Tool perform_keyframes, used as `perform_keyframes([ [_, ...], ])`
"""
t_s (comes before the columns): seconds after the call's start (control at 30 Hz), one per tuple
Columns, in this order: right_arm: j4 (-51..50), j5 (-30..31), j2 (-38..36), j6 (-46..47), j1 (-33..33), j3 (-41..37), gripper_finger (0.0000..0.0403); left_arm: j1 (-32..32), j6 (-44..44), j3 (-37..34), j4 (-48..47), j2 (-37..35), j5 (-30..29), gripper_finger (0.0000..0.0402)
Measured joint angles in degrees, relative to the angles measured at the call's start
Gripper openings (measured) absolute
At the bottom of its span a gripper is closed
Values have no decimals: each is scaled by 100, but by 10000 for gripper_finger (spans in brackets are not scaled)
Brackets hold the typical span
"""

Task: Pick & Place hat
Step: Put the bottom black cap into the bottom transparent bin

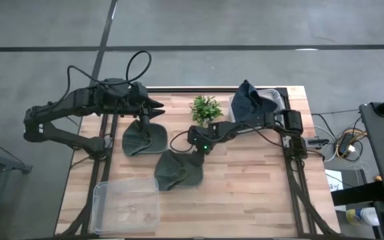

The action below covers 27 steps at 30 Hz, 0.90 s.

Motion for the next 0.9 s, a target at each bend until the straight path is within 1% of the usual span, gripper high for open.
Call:
perform_keyframes([
  [0.1,32,-44,0,25,2,-1,105,0,-1,0,0,1,-2,119],
  [0.2,17,-137,0,23,2,-1,40,0,0,0,-2,1,-2,119],
  [0.23,29,-165,0,40,2,-1,25,0,1,0,-2,-1,-2,119],
  [0.4,18,-185,-49,297,2,2,13,0,51,0,-1,1,-47,119],
  [0.57,-47,-46,-474,377,5,-1,11,0,47,0,-2,1,-48,119],
  [0.63,-204,186,-709,385,5,1,10,-2,47,0,-1,1,-48,119],
  [0.73,-456,353,-1063,389,5,52,10,-4,47,0,-2,1,-48,119],
  [0.9,-1175,613,-1544,334,47,146,10,-4,14,0,-1,1,-46,119],
])
